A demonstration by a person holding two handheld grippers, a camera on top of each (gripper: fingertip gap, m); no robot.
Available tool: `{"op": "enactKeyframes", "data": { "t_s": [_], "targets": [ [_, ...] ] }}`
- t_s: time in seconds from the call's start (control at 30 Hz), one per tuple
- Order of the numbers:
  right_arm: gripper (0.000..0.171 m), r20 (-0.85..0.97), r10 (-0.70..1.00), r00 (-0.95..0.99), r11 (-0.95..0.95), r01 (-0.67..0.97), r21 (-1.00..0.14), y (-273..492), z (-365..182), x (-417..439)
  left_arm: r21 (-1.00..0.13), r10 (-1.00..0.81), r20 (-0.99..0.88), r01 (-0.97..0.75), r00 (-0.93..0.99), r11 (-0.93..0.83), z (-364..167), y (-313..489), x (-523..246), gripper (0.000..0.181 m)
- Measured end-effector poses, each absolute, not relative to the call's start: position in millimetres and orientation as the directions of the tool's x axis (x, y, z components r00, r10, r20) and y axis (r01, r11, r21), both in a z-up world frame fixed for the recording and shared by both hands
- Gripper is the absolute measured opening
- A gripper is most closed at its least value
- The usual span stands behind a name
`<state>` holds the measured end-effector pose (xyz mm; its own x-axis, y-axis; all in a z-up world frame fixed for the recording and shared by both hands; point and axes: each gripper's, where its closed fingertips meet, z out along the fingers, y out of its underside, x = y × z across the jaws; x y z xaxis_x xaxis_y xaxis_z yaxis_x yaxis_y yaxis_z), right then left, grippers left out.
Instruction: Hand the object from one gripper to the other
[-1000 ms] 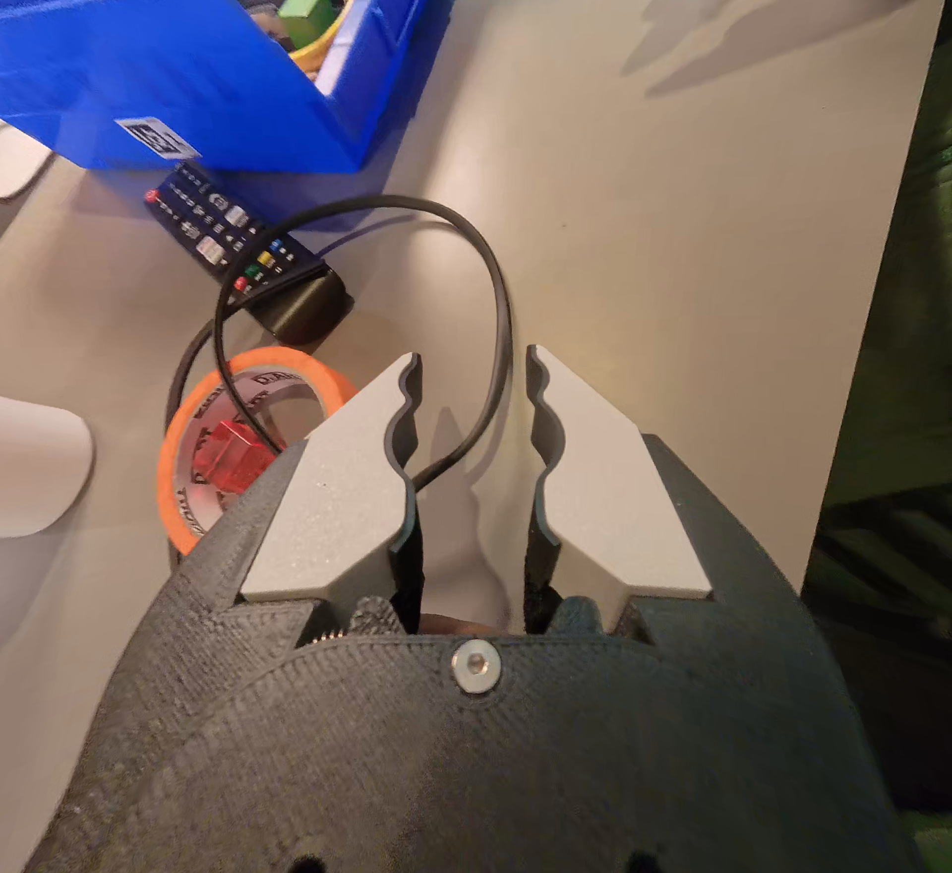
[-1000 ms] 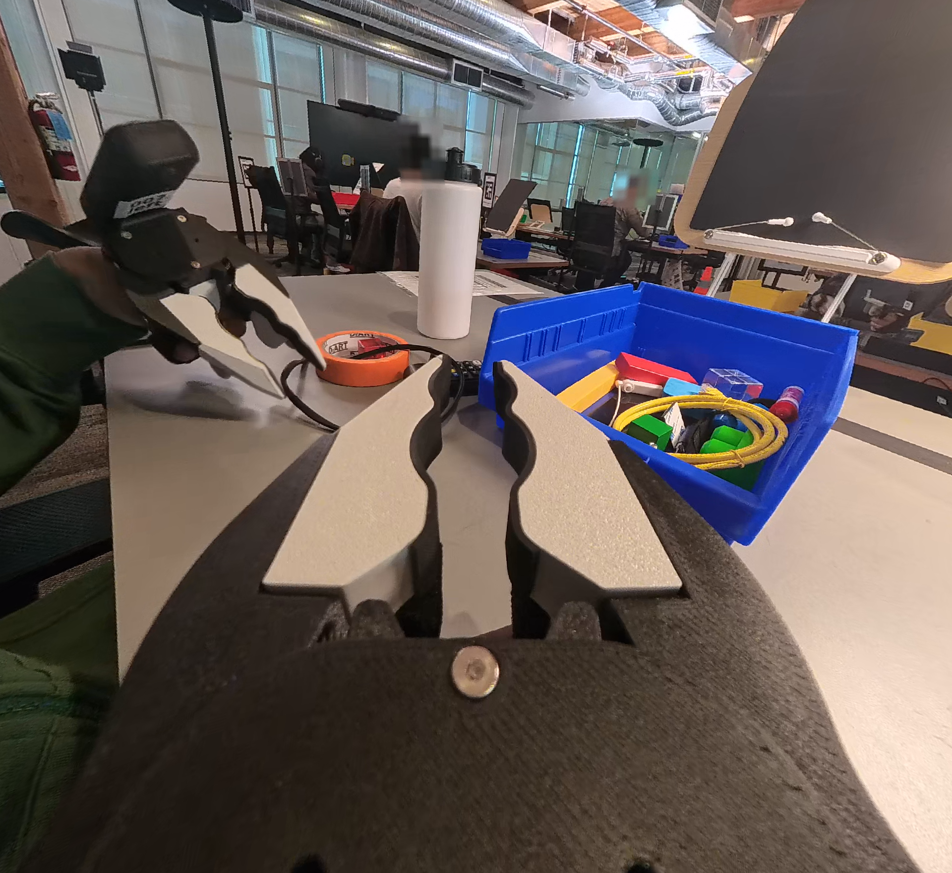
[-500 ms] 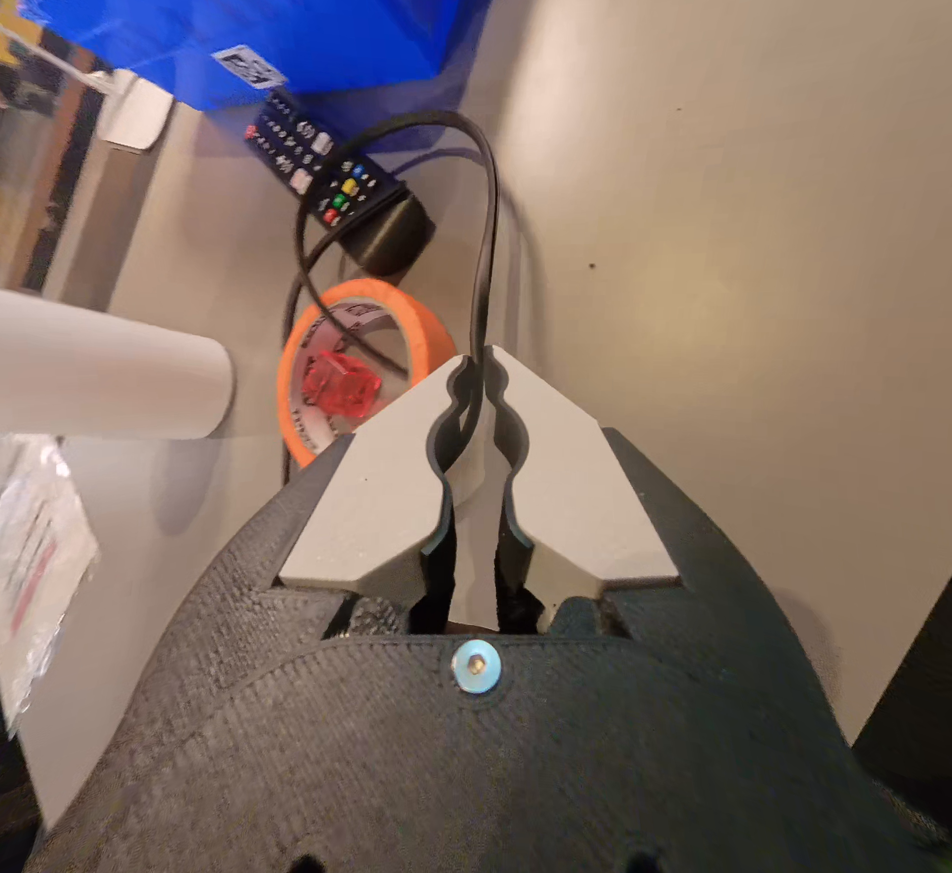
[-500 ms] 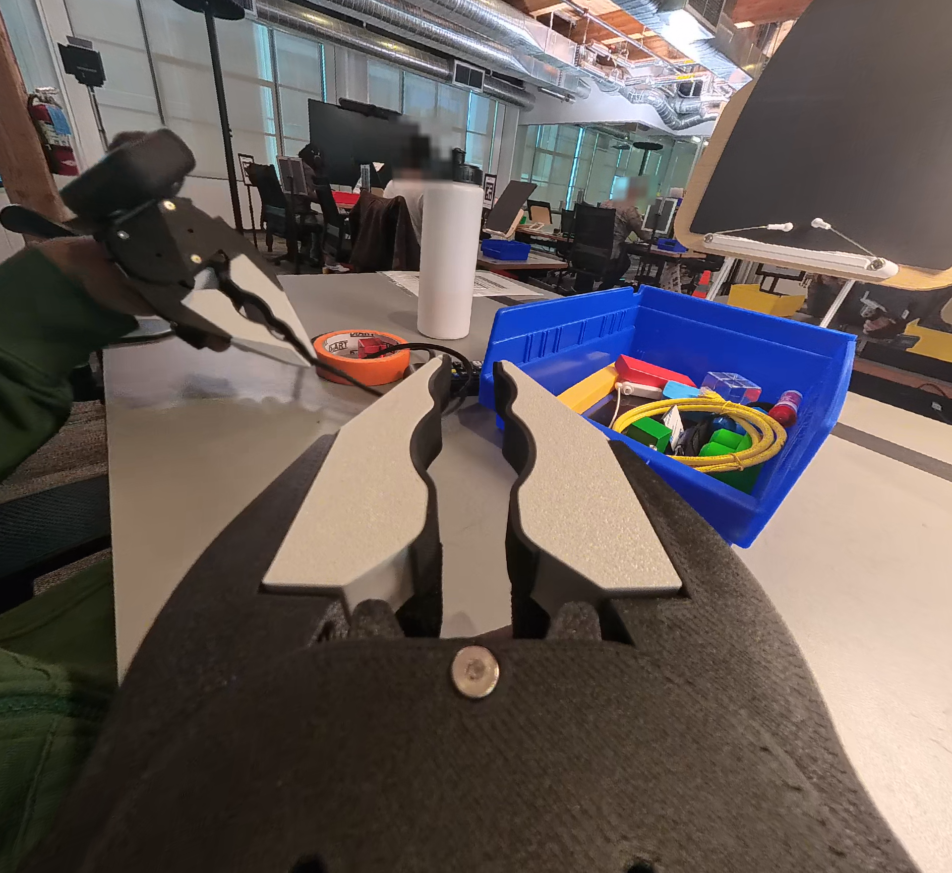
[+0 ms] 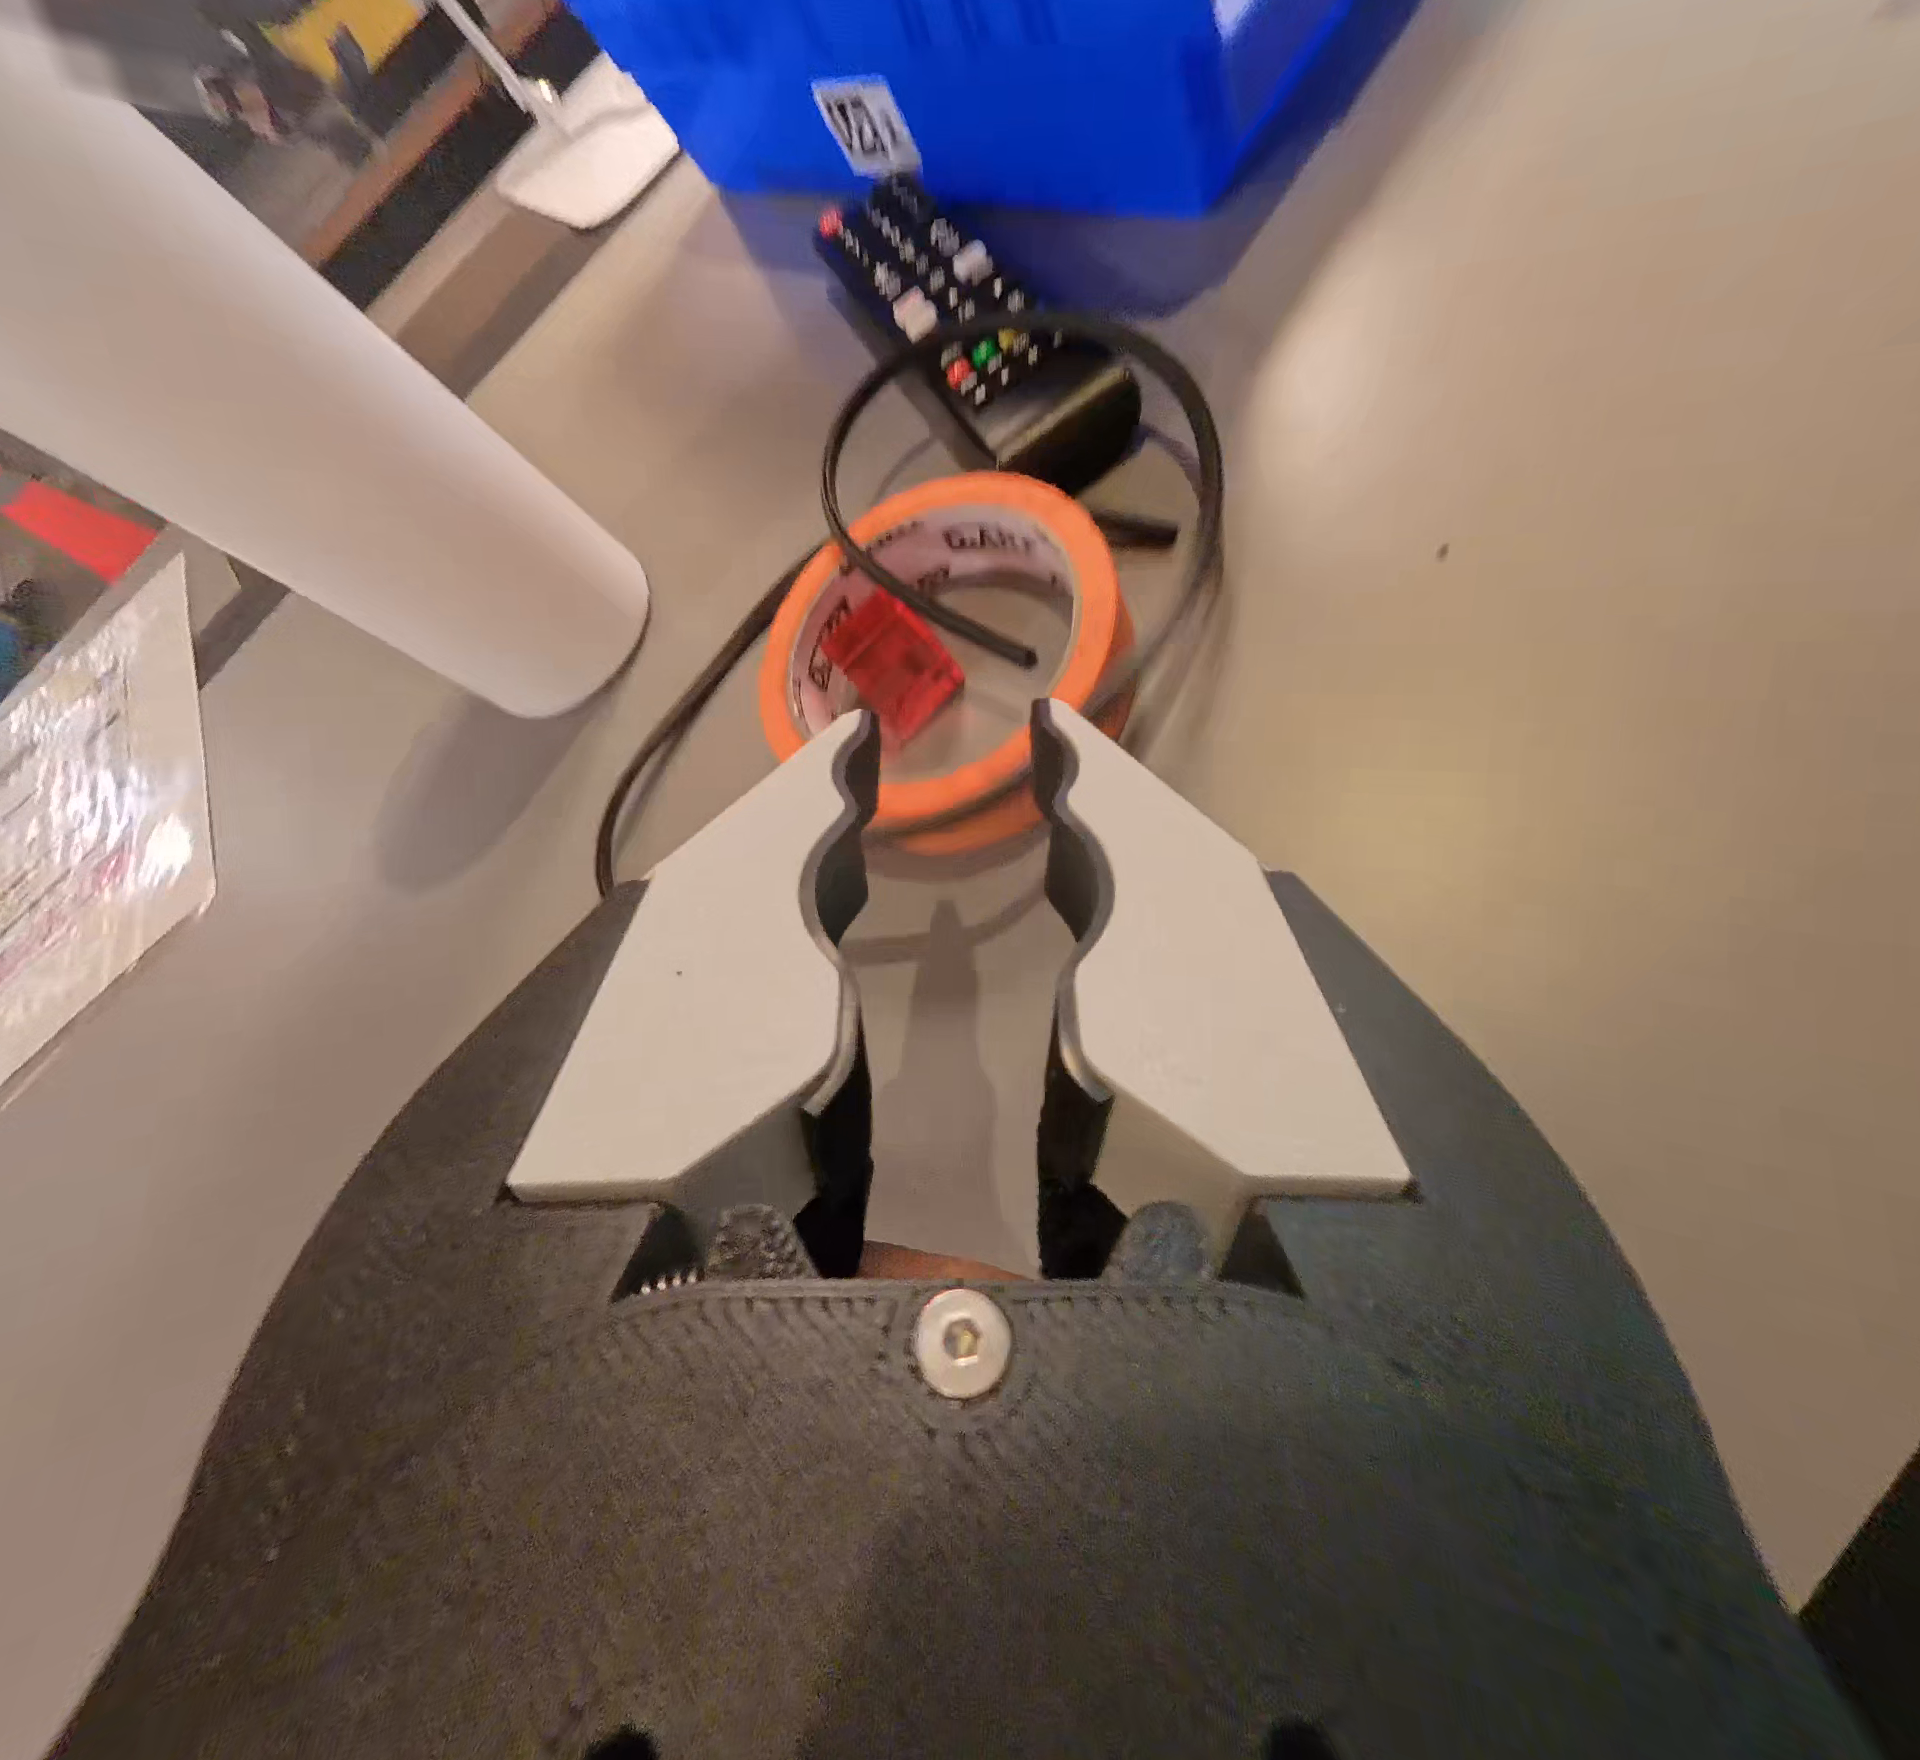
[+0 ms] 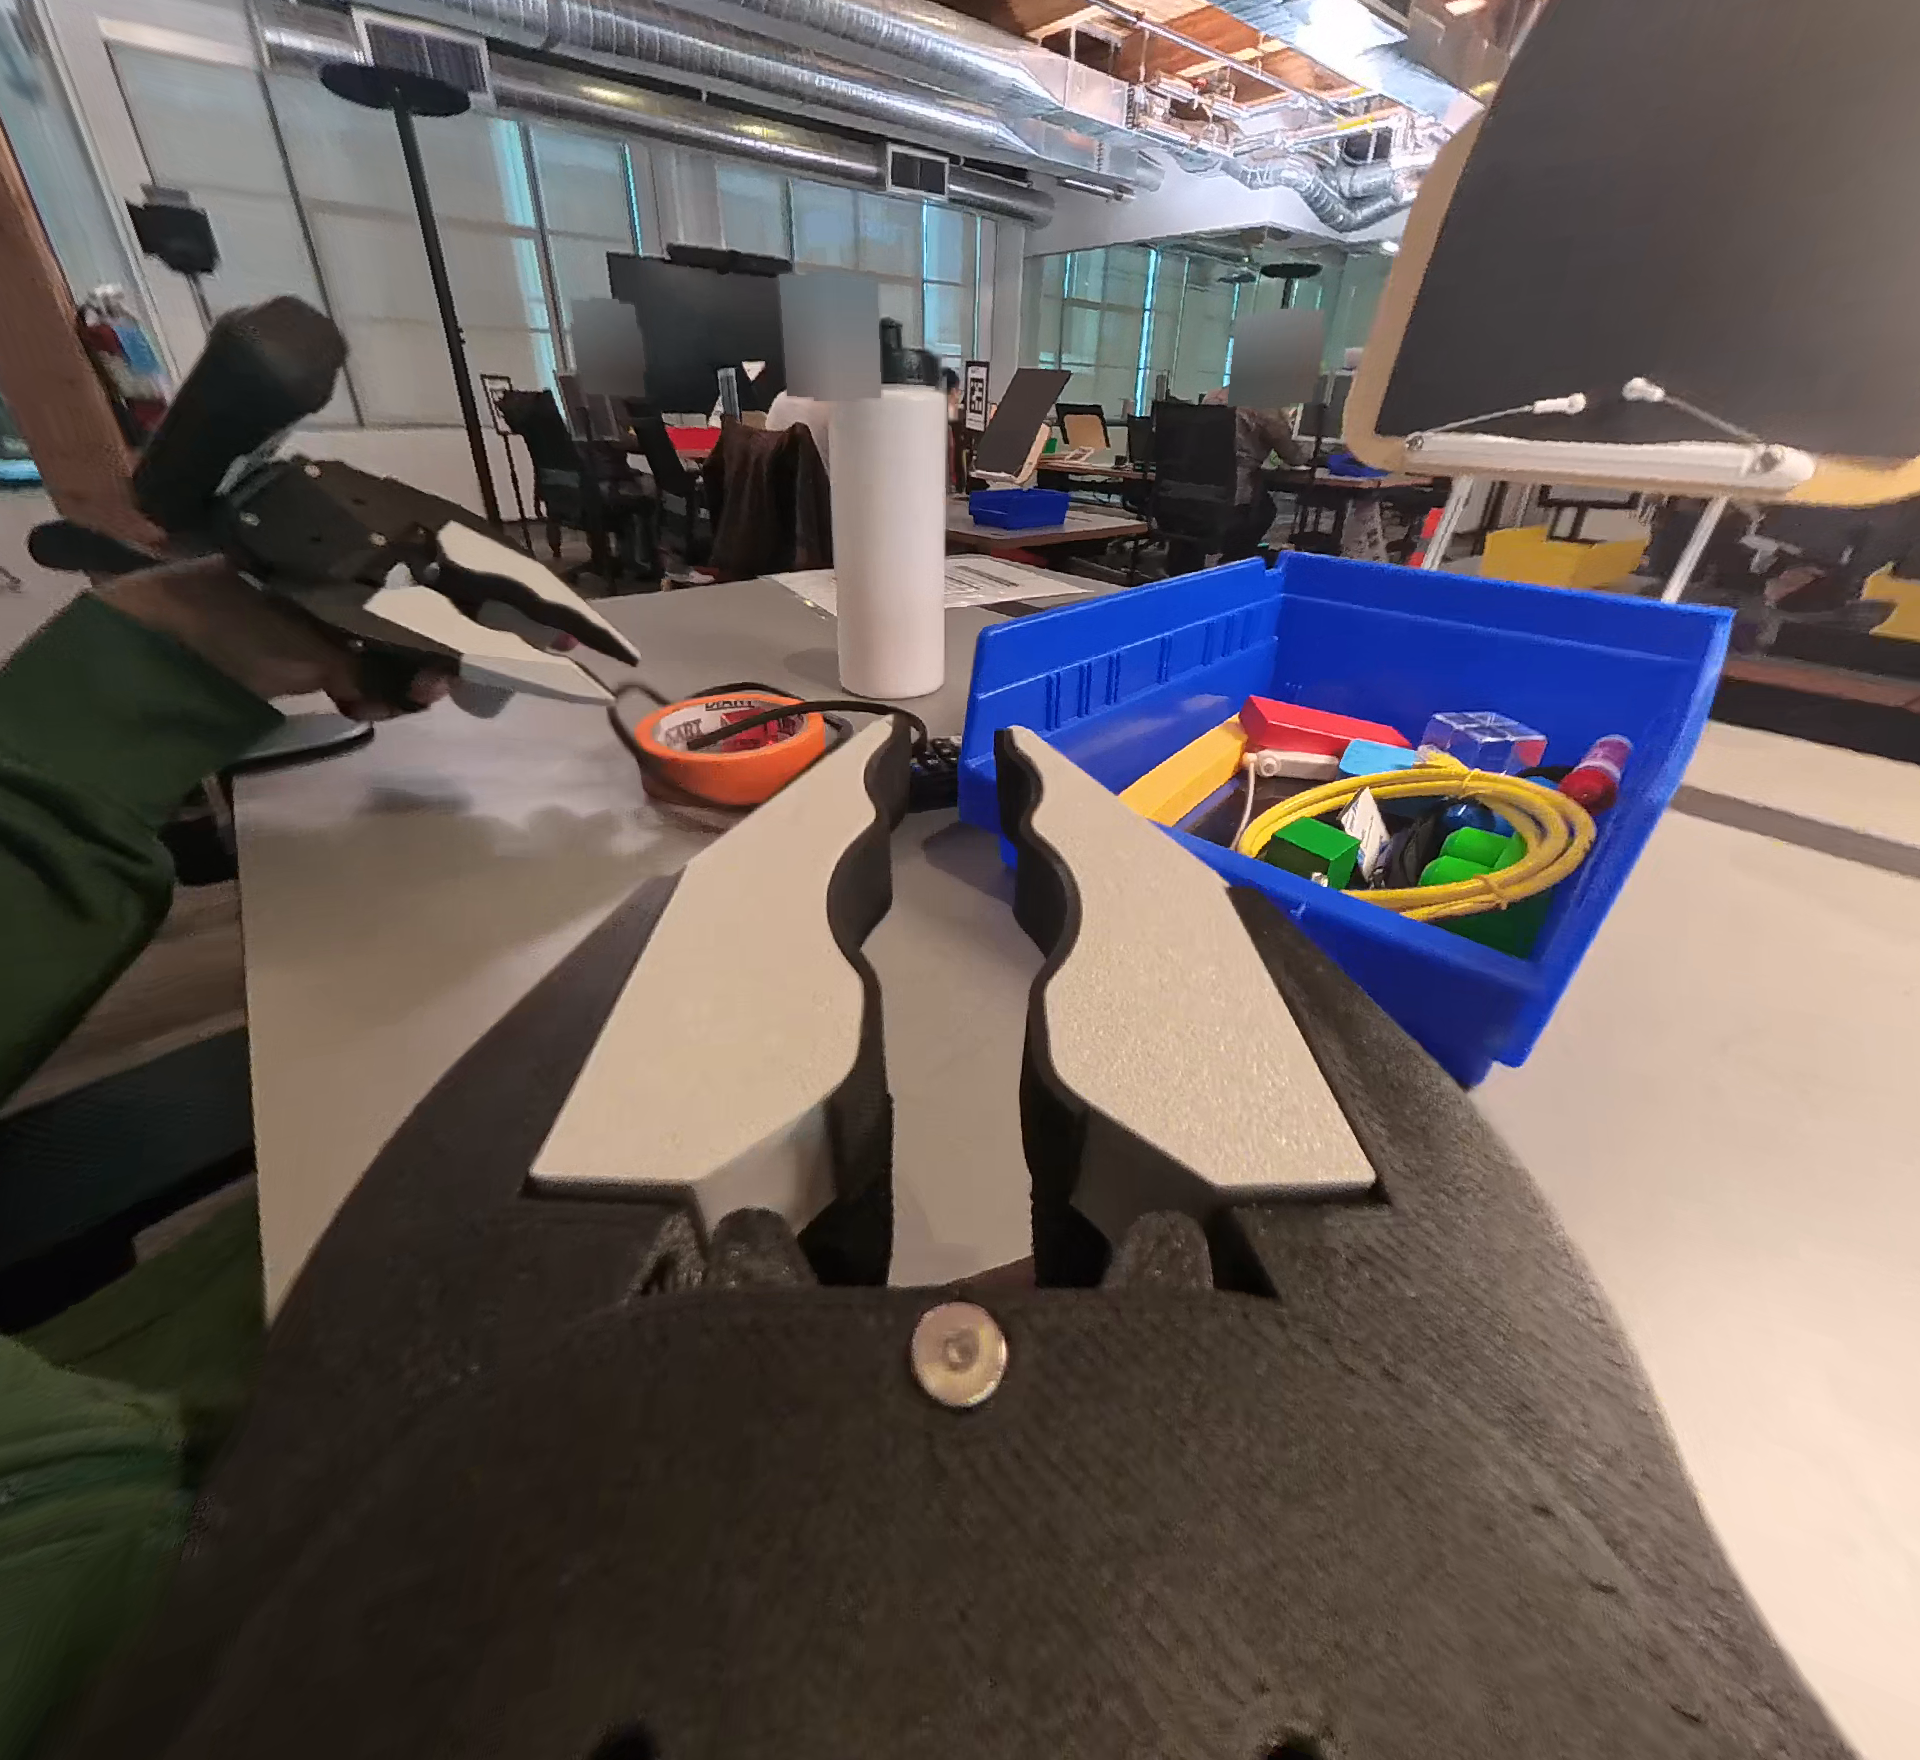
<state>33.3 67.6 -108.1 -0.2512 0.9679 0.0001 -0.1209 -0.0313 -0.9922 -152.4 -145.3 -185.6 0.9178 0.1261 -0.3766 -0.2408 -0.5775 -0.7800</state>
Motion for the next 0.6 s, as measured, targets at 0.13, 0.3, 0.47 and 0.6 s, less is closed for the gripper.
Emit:
{"op": "enactKeyframes", "data": {
  "t_s": [0.13, 0.3, 0.47, 0.6],
  "targets": [
    [0.016, -0.093, 0.965, -0.244, -0.122, -0.105, -0.987, 78.5, -107.6, 31.5, -0.878, 0.146, -0.323, -0.239, 0.935, -0.414, -148.2, -121.7, -133.5, 0.037],
    [0.016, -0.069, 0.970, -0.235, -0.090, -0.083, -0.992, 79.4, -110.9, 30.9, -0.934, 0.109, -0.256, -0.217, 0.960, -0.282, -112.7, -54.6, -101.9, 0.037],
    [0.016, -0.016, 0.982, -0.187, -0.031, -0.076, -0.997, 93.1, -113.0, 37.9, -0.938, 0.059, -0.167, -0.140, 0.984, -0.316, -96.7, 48.3, -76.5, 0.037],
    [0.016, -0.006, 0.991, -0.137, -0.018, -0.086, -0.996, 113.2, -112.0, 47.4, -0.864, 0.035, -0.183, -0.144, 0.982, -0.482, -109.8, 132.4, -66.7, 0.036]
  ]
}}
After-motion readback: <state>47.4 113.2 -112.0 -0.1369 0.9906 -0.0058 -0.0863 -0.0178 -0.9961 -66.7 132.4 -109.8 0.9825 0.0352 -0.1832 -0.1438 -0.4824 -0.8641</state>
